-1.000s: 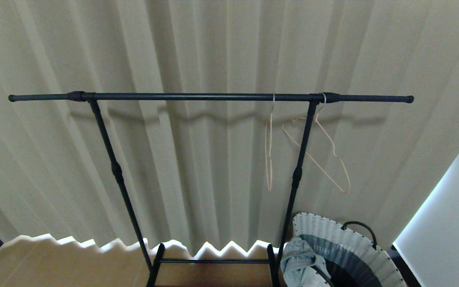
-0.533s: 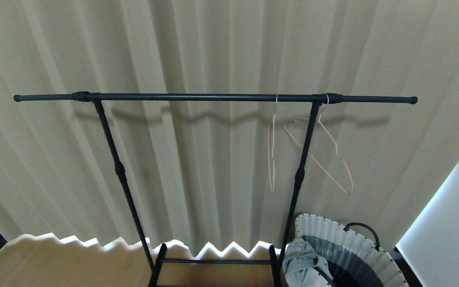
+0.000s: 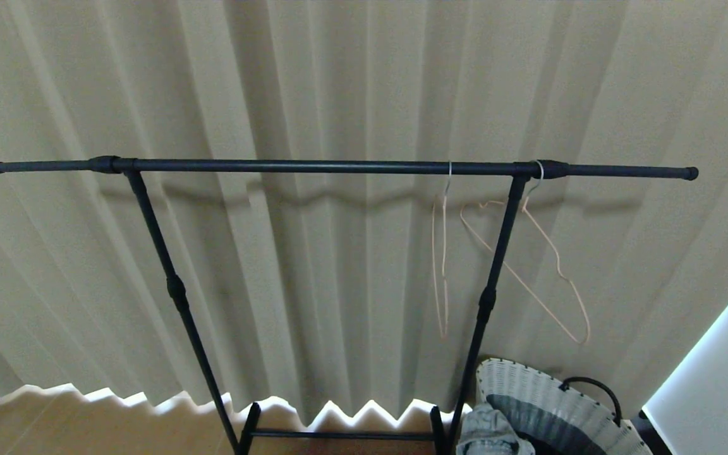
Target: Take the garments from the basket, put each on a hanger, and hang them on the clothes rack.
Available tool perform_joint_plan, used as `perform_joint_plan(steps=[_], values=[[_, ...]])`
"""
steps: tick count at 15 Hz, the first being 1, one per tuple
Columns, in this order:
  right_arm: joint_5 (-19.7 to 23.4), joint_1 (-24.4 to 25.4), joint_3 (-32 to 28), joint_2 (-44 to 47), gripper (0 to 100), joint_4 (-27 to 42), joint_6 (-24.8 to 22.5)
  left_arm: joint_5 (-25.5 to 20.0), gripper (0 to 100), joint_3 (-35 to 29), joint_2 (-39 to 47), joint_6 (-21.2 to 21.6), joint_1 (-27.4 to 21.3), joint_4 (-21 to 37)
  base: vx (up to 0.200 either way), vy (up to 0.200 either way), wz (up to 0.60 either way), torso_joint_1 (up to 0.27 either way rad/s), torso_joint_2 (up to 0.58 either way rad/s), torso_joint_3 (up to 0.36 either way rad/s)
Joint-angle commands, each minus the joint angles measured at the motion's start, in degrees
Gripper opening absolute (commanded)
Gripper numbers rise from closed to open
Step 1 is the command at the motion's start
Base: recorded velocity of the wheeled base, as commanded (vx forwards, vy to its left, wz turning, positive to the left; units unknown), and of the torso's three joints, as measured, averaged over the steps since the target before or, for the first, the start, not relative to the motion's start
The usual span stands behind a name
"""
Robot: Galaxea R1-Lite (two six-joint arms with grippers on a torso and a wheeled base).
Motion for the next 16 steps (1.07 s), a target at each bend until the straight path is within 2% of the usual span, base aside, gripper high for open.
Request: perform_joint_plan(steps=[1,5,6,8,9,11,15,16], values=[[0.0,0.0,0.0,0.0,100,0.1,0.0,0.0,0,0.0,0.1,0.1,0.0,0.0,0.2,0.0,0.0,-0.002,0.0,-0.002],[0.2,0.2,0.0,0.0,100,1.2,0.0,0.0,0,0.0,0.1,0.2,0.0,0.0,0.2,0.0,0.0,0.005,0.0,0.002],[0.2,0.4,-0.9,0.8,100,2.6,0.0,0.0,0,0.0,0.1,0.3,0.0,0.0,0.0,0.0,0.0,0.0,0.0,0.0],[0.2,3.8,-6.9,8.4,100,8.7,0.0,-0.1,0,0.1,0.1,0.4,0.0,0.0,0.0,0.0,0.0,0.0,0.0,0.0],[0.2,4.0,-7.1,8.8,100,8.8,0.0,-0.1,0,0.1,0.1,0.4,0.0,0.0,0.0,0.0,0.0,0.0,0.0,0.0],[0.0,10.1,-14.9,27.0,100,8.7,0.0,-0.1,0,0.1,0.1,0.4,0.0,0.0,0.0,0.0,0.0,0.0,0.0,0.0],[0.2,12.2,-26.3,53.4,100,5.6,0.0,-0.2,0,0.0,0.1,0.4,0.0,0.0,0.0,0.0,0.0,0.0,0.0,0.0],[0.1,12.8,-27.2,56.0,100,4.8,0.0,-0.2,0,0.1,0.1,0.4,0.0,0.0,0.0,0.0,0.0,0.0,0.0,0.0]])
